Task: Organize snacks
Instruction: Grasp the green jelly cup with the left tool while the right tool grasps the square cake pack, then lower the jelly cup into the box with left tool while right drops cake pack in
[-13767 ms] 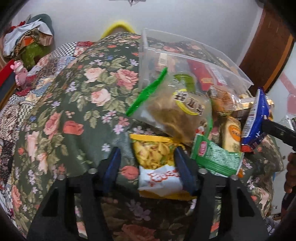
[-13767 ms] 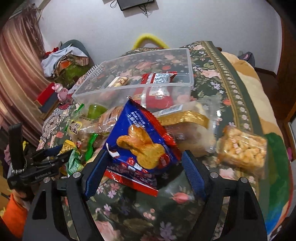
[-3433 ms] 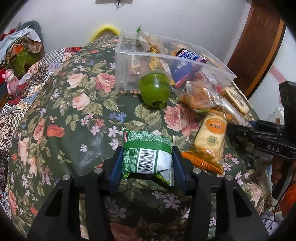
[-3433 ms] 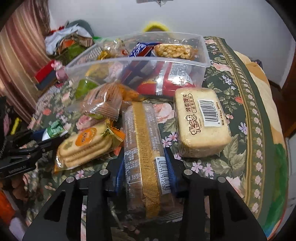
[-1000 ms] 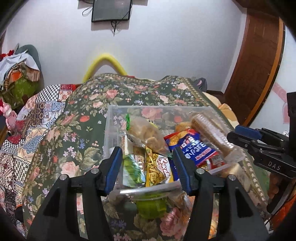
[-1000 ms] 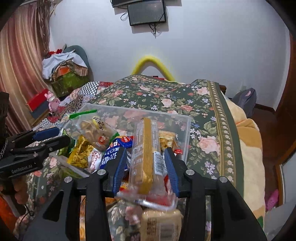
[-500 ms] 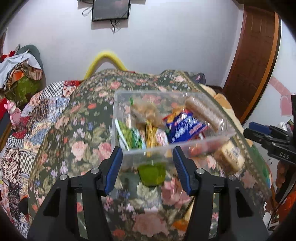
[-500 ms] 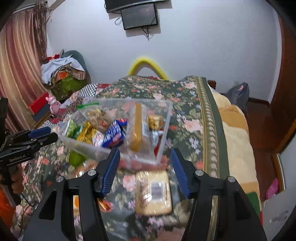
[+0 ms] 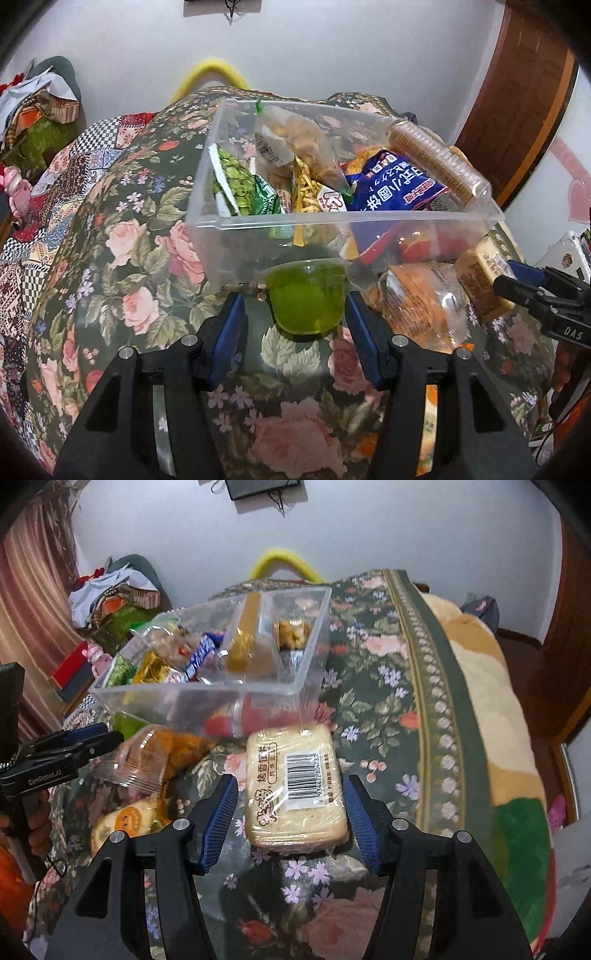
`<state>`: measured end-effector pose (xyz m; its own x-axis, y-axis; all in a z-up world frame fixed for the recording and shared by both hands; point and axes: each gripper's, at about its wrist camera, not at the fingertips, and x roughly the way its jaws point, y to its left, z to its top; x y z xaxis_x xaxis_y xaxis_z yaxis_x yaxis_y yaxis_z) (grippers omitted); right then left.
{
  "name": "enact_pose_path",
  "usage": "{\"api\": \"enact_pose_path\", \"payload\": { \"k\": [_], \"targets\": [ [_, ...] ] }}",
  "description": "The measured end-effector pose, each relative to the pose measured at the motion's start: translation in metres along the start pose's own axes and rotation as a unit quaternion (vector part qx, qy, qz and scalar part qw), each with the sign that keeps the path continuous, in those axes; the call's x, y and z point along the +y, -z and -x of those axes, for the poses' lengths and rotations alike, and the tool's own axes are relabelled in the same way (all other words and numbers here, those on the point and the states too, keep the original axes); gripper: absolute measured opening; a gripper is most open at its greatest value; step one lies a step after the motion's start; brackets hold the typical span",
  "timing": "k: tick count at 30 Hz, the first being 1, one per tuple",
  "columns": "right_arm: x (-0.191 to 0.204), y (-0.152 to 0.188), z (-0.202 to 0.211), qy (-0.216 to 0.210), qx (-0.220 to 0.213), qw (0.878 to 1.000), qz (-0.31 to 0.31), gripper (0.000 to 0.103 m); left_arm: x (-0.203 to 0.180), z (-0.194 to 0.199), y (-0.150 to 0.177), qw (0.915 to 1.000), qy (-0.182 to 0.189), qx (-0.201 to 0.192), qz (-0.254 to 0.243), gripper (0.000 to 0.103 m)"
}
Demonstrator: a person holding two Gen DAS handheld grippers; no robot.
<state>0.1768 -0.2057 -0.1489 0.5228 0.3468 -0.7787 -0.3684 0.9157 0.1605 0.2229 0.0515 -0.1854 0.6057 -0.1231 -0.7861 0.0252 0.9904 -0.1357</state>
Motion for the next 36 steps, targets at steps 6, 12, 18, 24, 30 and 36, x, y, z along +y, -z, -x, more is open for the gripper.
{"api": "enact_pose_path", "payload": {
  "k": [6,12,18,24,30,36],
  "targets": [
    [-0.002,0.000,-0.014,0.000,0.010,1.000,-0.005,0.057,-0.002,-0.022,-0.004,0.9999,0.005,0.010,0.008,0.055],
    [0.003,0.003,-0.019,0.011,0.010,1.000,0.000,0.057,0.002,-0.031,-0.004,0.9994,0.024,0.011,0.025,0.048],
    [0.003,0.004,-0.013,0.013,0.001,1.000,-0.001,0.053,0.003,-0.023,0.002,0.9996,0.021,0.003,0.020,0.048],
    [0.005,0.007,-0.003,0.010,-0.005,1.000,-0.003,0.053,-0.002,0.004,0.010,0.9997,0.017,-0.012,0.016,0.046],
    [0.006,0.005,0.021,0.011,-0.027,1.000,-0.006,0.053,-0.005,0.037,0.010,0.9990,0.015,-0.040,0.012,0.046],
    [0.009,-0.009,0.043,0.011,-0.061,0.998,-0.004,0.053,-0.008,0.067,-0.003,0.9969,0.019,-0.076,0.011,0.046]
  ]
}}
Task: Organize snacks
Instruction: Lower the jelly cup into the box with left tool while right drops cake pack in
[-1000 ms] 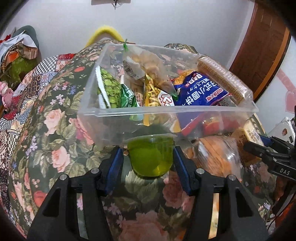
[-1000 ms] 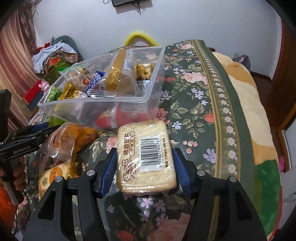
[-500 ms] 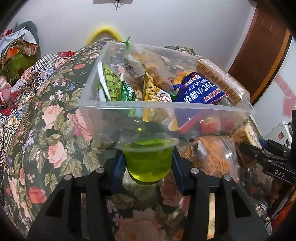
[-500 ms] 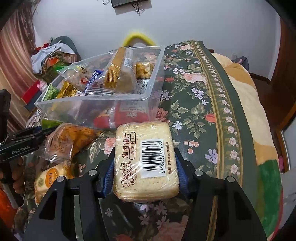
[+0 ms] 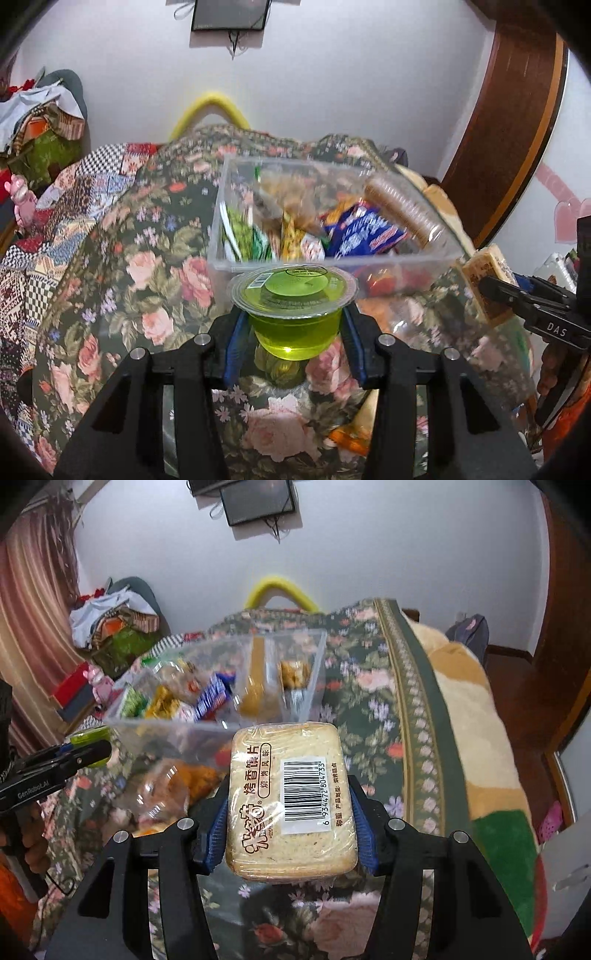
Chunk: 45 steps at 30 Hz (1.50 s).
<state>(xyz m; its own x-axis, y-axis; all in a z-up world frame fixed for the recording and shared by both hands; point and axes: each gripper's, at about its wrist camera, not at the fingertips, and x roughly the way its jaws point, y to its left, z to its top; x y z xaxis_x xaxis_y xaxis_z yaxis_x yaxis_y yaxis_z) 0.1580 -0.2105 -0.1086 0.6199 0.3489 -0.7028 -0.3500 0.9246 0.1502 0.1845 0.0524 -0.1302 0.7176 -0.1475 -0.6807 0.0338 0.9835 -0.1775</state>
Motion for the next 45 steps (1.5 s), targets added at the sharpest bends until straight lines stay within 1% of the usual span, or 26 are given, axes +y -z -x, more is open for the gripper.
{"api": "enact_pose_path", "payload": {
  "k": [4,8,13,18,26,29,32,38,42,45],
  "targets": [
    [0.009,-0.016,0.008,-0.006,-0.024,1.000,0.007,0.053,-0.004,0.011,-0.016,0.9997,0.001,-0.024,-0.006,0.046],
    [0.019,-0.032,0.011,-0.016,-0.047,0.999,0.019,0.053,-0.004,0.014,-0.029,0.9992,0.002,-0.040,-0.007,0.046],
    [0.037,-0.051,0.009,-0.032,-0.072,0.996,0.036,0.053,-0.005,0.010,-0.046,0.9986,0.001,-0.052,-0.011,0.046],
    [0.054,-0.065,-0.004,-0.041,-0.083,0.994,0.050,0.053,-0.004,0.000,-0.058,0.9984,0.000,-0.055,-0.015,0.046],
    [0.073,-0.087,-0.042,-0.044,-0.063,0.995,0.068,0.053,0.007,-0.031,-0.070,0.9990,-0.011,-0.042,-0.012,0.046],
    [0.075,-0.097,-0.058,-0.056,-0.049,0.995,0.062,0.053,0.013,-0.043,-0.072,0.9993,-0.014,-0.034,-0.005,0.046],
    [0.077,-0.103,-0.072,-0.055,-0.037,0.996,0.058,0.053,0.020,-0.053,-0.074,0.9995,-0.013,-0.028,0.003,0.046],
    [0.082,-0.102,-0.098,-0.039,-0.009,0.997,0.062,0.053,0.030,-0.071,-0.073,0.9999,-0.005,-0.007,0.012,0.046],
    [0.082,-0.100,-0.111,-0.034,0.012,0.997,0.062,0.054,0.033,-0.075,-0.071,0.9999,0.003,0.000,0.016,0.046],
    [0.082,-0.100,-0.110,-0.031,0.009,0.998,0.060,0.054,0.033,-0.075,-0.071,0.9998,0.005,0.006,0.018,0.047]
  ]
}}
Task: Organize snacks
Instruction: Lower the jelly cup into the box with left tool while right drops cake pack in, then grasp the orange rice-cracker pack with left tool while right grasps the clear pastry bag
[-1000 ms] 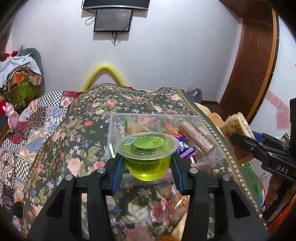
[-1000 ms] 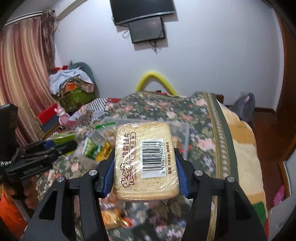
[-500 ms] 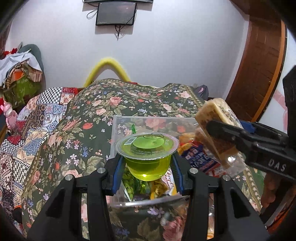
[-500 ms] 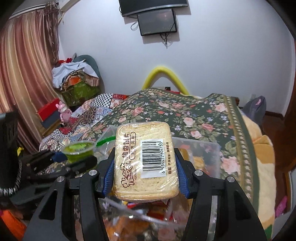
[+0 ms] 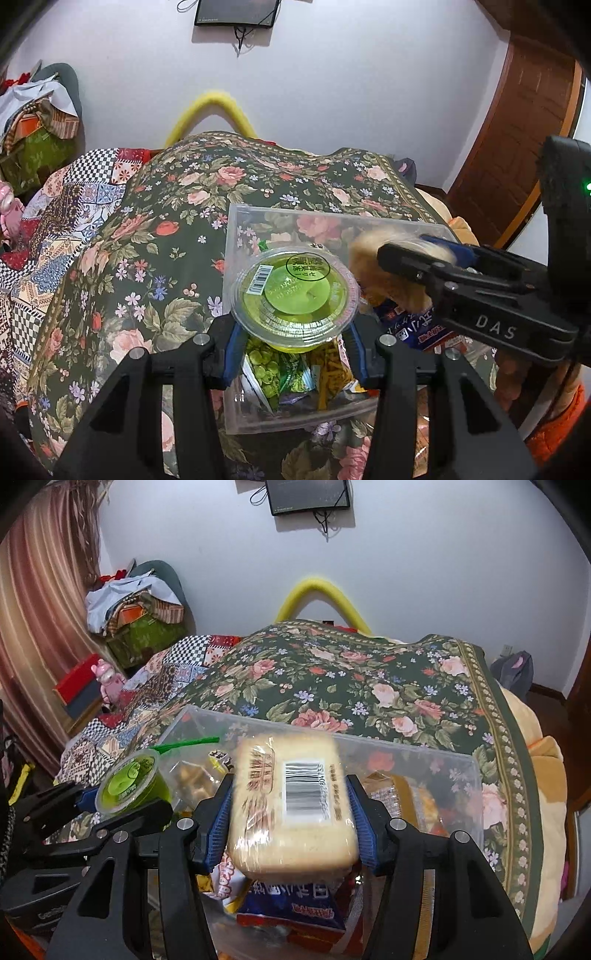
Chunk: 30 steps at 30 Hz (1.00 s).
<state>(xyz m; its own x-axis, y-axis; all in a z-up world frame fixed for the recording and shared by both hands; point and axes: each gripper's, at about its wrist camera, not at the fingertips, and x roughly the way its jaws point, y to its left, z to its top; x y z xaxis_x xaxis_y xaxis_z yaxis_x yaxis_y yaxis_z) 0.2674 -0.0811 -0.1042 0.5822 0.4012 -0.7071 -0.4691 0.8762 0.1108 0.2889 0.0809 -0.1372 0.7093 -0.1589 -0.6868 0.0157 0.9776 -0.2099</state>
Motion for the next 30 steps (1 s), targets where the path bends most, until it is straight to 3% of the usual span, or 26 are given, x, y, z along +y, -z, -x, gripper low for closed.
{"api": "enact_pose_path", "payload": {
  "k": [9,21,30],
  "targets": [
    [0.004,-0.001,0.026,0.003,-0.017,1.000,0.010,0.055,-0.010,0.015,0.005,0.9999,0.004,0.009,-0.011,0.051],
    [0.010,0.026,0.083,-0.012,-0.039,0.999,0.017,0.064,-0.018,0.080,0.018,0.9992,-0.003,-0.029,-0.027,0.054],
    [0.016,0.066,0.073,-0.021,0.003,1.000,0.007,0.071,-0.019,0.087,0.053,0.9991,-0.010,-0.008,-0.040,0.057]
  ]
}}
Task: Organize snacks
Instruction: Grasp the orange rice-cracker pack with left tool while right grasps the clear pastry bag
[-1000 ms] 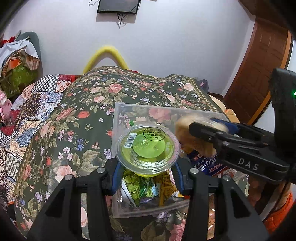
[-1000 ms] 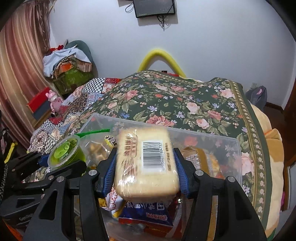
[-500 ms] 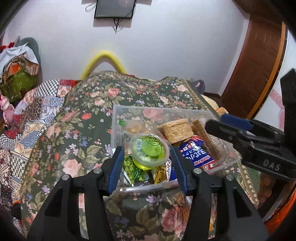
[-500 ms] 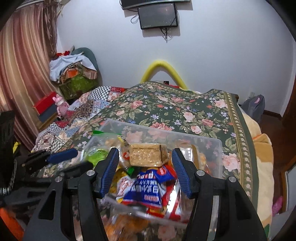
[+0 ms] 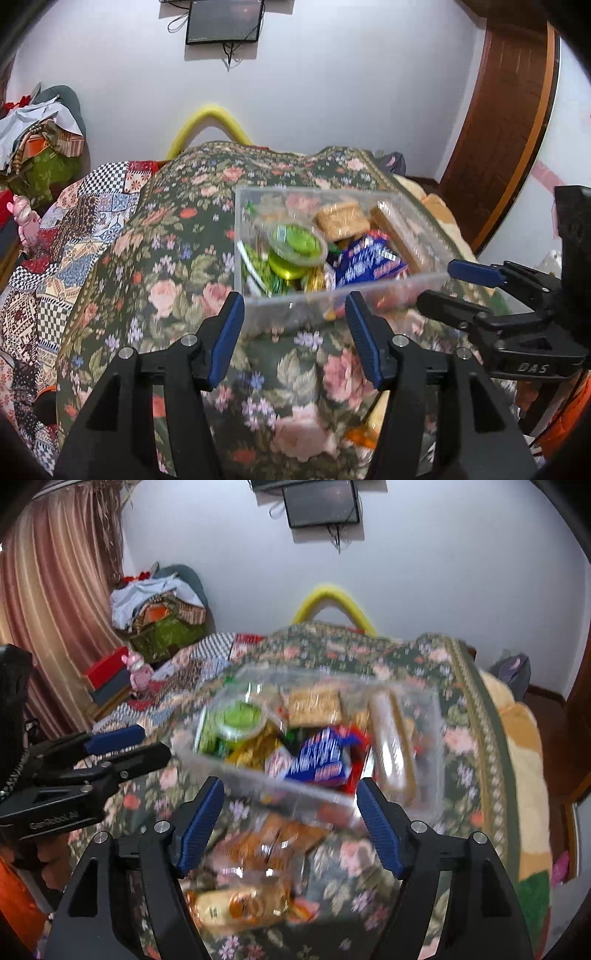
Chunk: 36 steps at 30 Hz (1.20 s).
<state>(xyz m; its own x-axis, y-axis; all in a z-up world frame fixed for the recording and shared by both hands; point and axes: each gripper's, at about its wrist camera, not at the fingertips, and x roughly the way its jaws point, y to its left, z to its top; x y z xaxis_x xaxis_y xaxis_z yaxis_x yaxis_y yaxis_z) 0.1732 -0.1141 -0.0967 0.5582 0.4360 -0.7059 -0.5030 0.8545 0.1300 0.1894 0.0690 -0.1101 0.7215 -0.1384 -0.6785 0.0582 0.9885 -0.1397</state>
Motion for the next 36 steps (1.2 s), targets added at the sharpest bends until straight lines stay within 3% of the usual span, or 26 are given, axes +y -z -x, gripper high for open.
{"api": "enact_pose_path", "payload": {
  "k": [9,15,20,29,36],
  "targets": [
    [0.005,0.023,-0.056,-0.011,0.078,0.997,-0.013,0.071,0.010,-0.019,0.029,0.9993,-0.001,0.035,0.012,0.057],
    [0.005,0.031,-0.067,-0.011,0.092,0.996,-0.016,0.074,0.013,-0.030,0.040,0.9983,0.004,0.054,0.020,0.057],
    [0.000,0.042,-0.063,-0.029,0.109,0.993,-0.026,0.060,0.009,-0.032,0.048,0.9977,0.013,0.063,0.020,0.057],
    [-0.008,0.049,-0.021,-0.006,0.070,0.997,-0.018,0.053,-0.019,-0.023,0.060,0.9961,0.039,0.079,-0.003,0.057],
    [-0.030,0.053,0.019,0.004,0.037,0.998,-0.041,0.053,-0.052,-0.016,0.078,0.9924,0.066,0.095,-0.042,0.071]
  ]
}}
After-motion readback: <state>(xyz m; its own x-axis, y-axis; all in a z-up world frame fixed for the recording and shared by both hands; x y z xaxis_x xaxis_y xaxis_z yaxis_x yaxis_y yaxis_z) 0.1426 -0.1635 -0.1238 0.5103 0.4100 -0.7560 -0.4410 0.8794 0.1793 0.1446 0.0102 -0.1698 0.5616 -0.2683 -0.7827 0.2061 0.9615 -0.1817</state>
